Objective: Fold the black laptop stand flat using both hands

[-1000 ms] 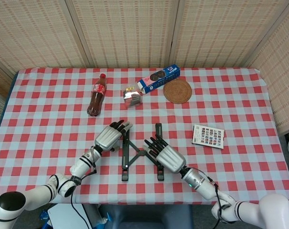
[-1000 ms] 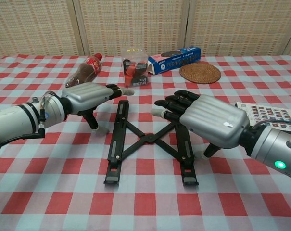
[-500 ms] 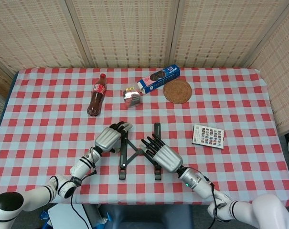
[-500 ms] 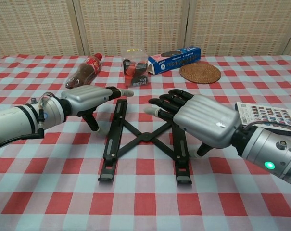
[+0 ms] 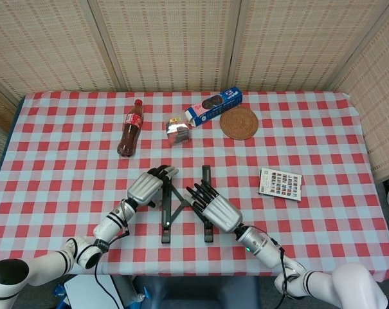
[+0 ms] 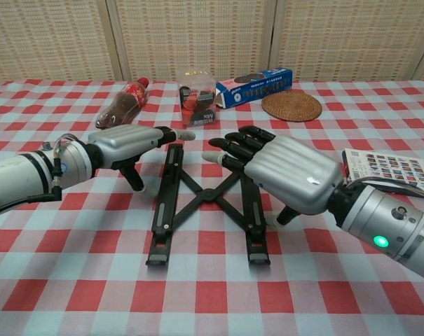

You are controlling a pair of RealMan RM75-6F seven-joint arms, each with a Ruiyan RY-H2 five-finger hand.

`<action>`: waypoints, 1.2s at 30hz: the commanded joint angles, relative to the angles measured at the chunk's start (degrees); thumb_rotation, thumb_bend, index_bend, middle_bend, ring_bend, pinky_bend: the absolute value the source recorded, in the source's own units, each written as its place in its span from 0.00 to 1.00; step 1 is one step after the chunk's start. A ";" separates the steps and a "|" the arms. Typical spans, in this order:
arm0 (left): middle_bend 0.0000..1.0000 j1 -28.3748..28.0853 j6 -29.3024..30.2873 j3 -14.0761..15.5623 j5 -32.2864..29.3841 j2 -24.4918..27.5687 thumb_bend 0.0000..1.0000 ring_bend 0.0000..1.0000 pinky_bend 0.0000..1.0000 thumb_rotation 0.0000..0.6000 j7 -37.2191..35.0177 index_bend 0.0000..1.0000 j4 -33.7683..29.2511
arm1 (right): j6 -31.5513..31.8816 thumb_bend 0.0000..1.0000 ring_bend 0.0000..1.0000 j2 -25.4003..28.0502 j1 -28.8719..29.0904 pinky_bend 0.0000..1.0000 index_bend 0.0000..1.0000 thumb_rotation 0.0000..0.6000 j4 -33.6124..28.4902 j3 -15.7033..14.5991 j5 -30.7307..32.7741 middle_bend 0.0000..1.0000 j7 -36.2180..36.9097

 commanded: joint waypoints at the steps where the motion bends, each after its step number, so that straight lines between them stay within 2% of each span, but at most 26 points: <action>1: 0.00 -0.03 -0.19 -0.03 -0.09 0.29 0.20 0.00 0.18 1.00 -0.17 0.00 -0.67 | 0.60 0.00 0.00 -0.62 0.12 0.00 0.00 1.00 0.54 0.19 -0.15 0.00 0.30; 12: 0.00 -0.41 -1.43 -0.81 -1.24 1.96 0.20 0.00 0.18 1.00 -0.81 0.00 -5.77 | 5.70 0.00 0.00 -4.42 0.60 0.00 0.00 1.00 4.97 1.06 -1.73 0.00 2.70; 23: 0.00 -0.59 -2.18 -1.16 -2.58 3.73 0.20 0.00 0.18 1.00 0.91 0.00 -9.33 | 5.63 0.00 0.00 -5.27 1.80 0.00 0.00 1.00 5.05 1.01 -2.12 0.00 2.57; 27: 0.00 0.56 -1.87 -1.10 -4.00 5.27 0.20 0.00 0.18 1.00 1.32 0.00 -9.33 | 4.83 0.00 0.00 -1.76 2.38 0.00 0.00 1.00 1.09 0.07 -2.96 0.00 2.64; 30: 0.00 1.86 -0.91 -0.86 -4.56 7.15 0.20 0.00 0.18 1.00 1.32 0.00 -9.67 | 2.68 0.00 0.00 3.08 3.82 0.00 0.00 1.00 -4.65 -0.72 -3.87 0.00 2.85; 36: 0.00 5.25 2.91 -0.91 -5.69 11.44 0.20 0.00 0.18 1.00 1.43 0.00 -11.45 | -8.73 0.00 0.00 15.60 10.31 0.00 0.00 1.00 -18.68 -1.82 -4.42 0.00 5.42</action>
